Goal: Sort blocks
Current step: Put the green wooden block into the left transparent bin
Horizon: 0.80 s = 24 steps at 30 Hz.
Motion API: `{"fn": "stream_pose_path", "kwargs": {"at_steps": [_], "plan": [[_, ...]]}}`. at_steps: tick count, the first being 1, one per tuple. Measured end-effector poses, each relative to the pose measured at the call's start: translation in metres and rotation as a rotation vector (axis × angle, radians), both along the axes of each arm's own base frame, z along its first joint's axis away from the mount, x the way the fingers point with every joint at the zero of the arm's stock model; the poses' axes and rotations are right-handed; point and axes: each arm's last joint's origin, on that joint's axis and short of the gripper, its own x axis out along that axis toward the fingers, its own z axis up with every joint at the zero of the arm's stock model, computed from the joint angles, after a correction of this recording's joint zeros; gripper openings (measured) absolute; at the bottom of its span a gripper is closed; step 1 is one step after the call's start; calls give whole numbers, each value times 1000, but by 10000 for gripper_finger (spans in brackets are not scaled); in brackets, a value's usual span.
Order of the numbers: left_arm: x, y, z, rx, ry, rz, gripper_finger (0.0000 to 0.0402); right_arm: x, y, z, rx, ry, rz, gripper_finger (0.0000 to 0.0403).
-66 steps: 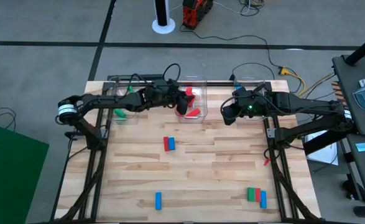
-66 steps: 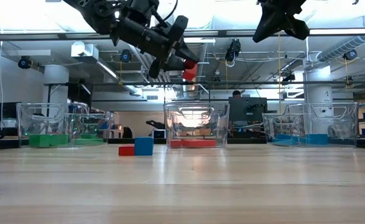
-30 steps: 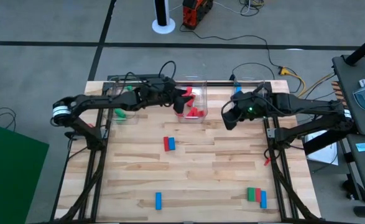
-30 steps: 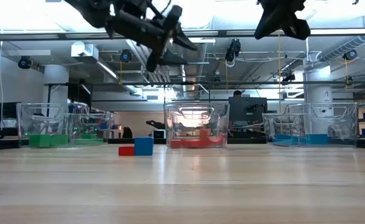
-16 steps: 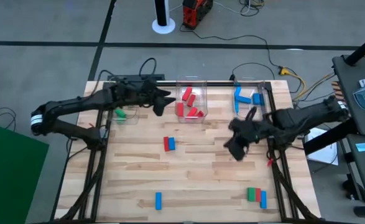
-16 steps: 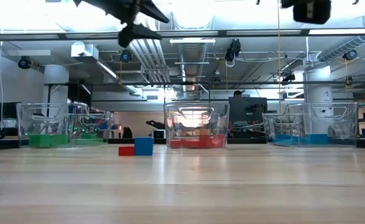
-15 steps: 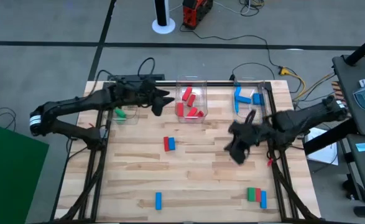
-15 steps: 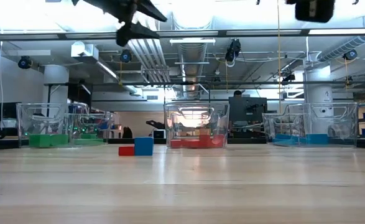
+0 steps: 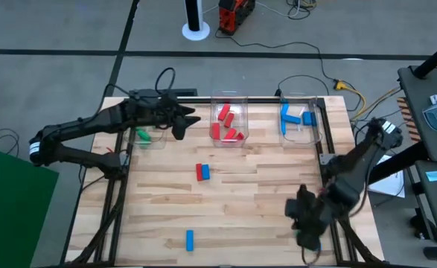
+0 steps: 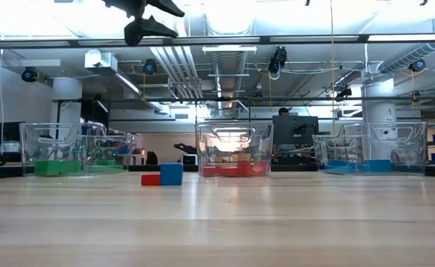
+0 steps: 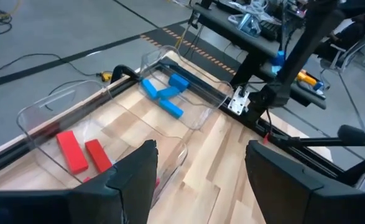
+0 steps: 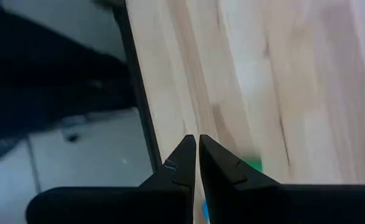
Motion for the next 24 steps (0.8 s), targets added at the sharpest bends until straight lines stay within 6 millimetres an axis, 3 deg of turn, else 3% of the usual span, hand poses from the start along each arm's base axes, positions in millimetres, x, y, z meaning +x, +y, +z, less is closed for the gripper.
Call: {"fn": "stream_pose_path", "kwargs": {"at_steps": [7,11,19,24], "plan": [[4,1,-4,-5,17,0,219,-15,33,-17,-98,124,101,17],[5,1,-4,-3,20,-1,219,-17,46,-32,-148,148,152,43],[5,2,-4,-3,20,-1,219,-15,50,-63,-311,302,105,168],[5,2,-5,-3,22,-1,219,-13,56,-76,-290,364,110,259]]}}
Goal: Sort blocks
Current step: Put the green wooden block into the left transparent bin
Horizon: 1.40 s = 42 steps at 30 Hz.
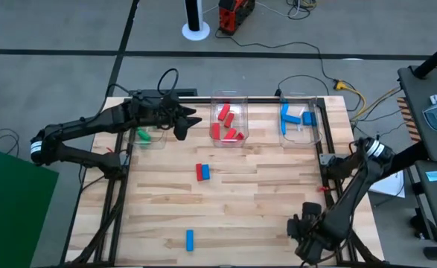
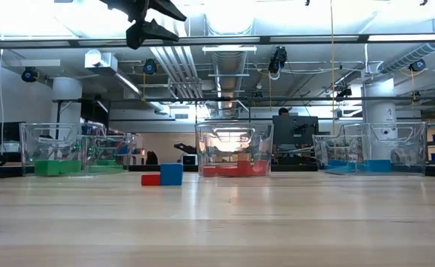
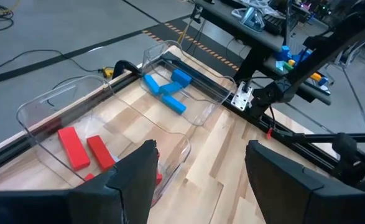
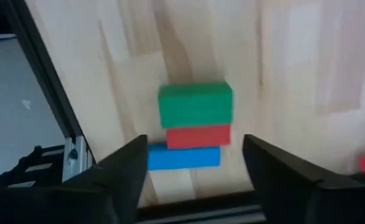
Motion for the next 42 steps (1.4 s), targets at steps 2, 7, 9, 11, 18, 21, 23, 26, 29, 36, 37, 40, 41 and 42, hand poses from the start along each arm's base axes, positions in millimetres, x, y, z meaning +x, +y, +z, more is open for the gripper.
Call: {"fn": "stream_pose_path", "kwargs": {"at_steps": [2,7,9,11,18,21,23,26,29,36,37,40,41,42], "plan": [[0,0,0,6,2,-2,219,-1,4,-3,9,-21,27,286],[0,0,0,10,3,-4,219,-4,8,-15,26,-78,49,321],[0,0,0,10,3,-4,219,-6,6,-21,1,-72,53,325],[0,0,0,10,3,-4,219,-8,3,-27,-14,-62,54,326],[0,0,0,10,3,-4,219,-12,-3,-46,13,-80,41,328],[0,0,0,10,3,-4,219,-13,-5,-50,28,-90,32,331],[0,0,0,10,3,-4,219,-15,-7,-52,20,-84,33,331],[0,0,0,10,2,-3,219,-17,-10,-57,11,-72,33,328],[0,0,1,12,-3,-3,219,-18,-10,-60,24,-64,45,327],[0,0,1,12,-5,-3,219,-19,-12,-70,45,-81,82,332],[0,0,1,12,-5,-3,219,-19,-13,-71,41,-78,89,332],[0,0,1,12,-5,-3,219,-20,-14,-76,47,-85,114,324],[0,0,1,12,-6,-3,219,-21,-15,-78,51,-89,127,320],[0,0,1,13,-7,-3,219,-21,-15,-79,53,-92,135,315]]}}
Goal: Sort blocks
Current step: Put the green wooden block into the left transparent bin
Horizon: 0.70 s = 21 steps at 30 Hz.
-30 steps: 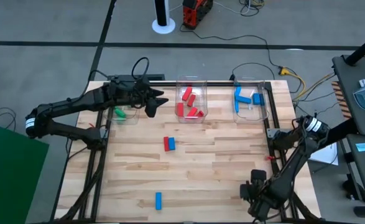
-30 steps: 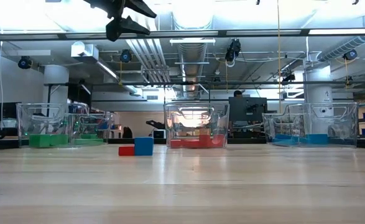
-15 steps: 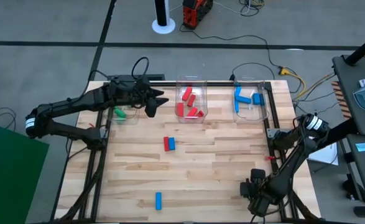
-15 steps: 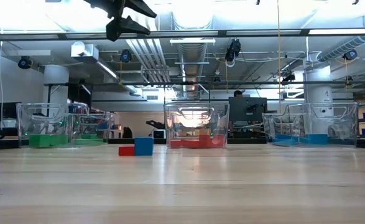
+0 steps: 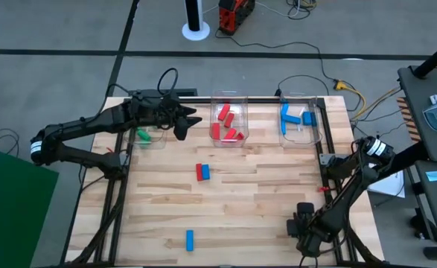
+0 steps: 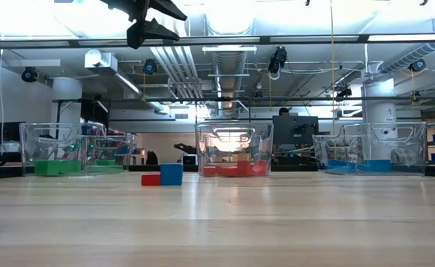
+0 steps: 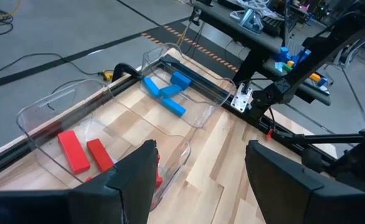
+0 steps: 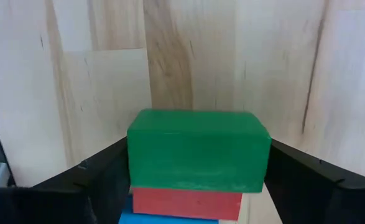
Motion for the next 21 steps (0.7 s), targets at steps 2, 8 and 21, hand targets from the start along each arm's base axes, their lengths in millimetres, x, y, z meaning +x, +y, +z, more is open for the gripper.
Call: {"fn": "stream_pose_path", "kwargs": {"at_steps": [2,8,21], "plan": [[0,0,0,0,-1,0,219,-1,-1,-3,6,-7,13,301],[0,0,0,2,-5,1,219,0,-1,-4,17,-20,19,278],[1,0,2,43,-9,-16,219,31,-54,73,74,-222,-205,278]]}}
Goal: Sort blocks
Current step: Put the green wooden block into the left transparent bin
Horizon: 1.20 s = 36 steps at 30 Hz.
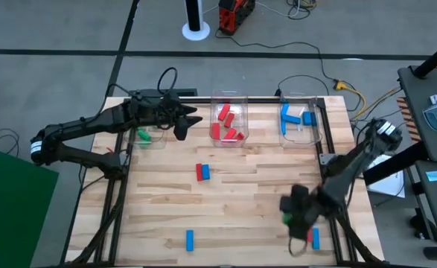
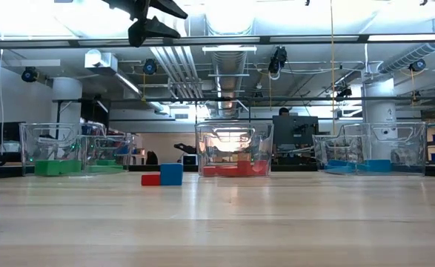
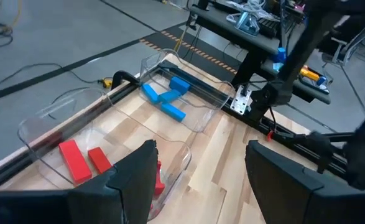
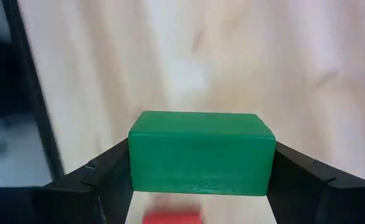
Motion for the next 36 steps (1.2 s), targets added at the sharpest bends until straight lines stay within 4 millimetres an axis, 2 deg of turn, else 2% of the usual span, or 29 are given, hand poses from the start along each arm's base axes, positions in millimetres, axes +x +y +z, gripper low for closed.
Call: {"fn": "stream_pose_path", "kwargs": {"at_steps": [4,8,15,18,23,27,36], "plan": [[1,-3,1,28,-6,-21,219,18,-44,31,-4,-211,-185,278],[4,-10,3,72,-18,-63,219,37,-86,63,81,-459,-312,278],[12,-36,15,271,-100,-157,219,64,-135,105,343,-949,-320,278],[14,-47,19,370,-113,-163,219,75,-147,111,404,-1054,-287,278],[15,-65,24,500,-133,-207,219,99,-158,105,480,-1135,-254,278],[15,-75,25,539,-125,-220,219,117,-164,100,514,-1232,-257,278],[5,-104,27,649,-91,-229,219,140,-180,99,559,-1441,-271,278]]}}
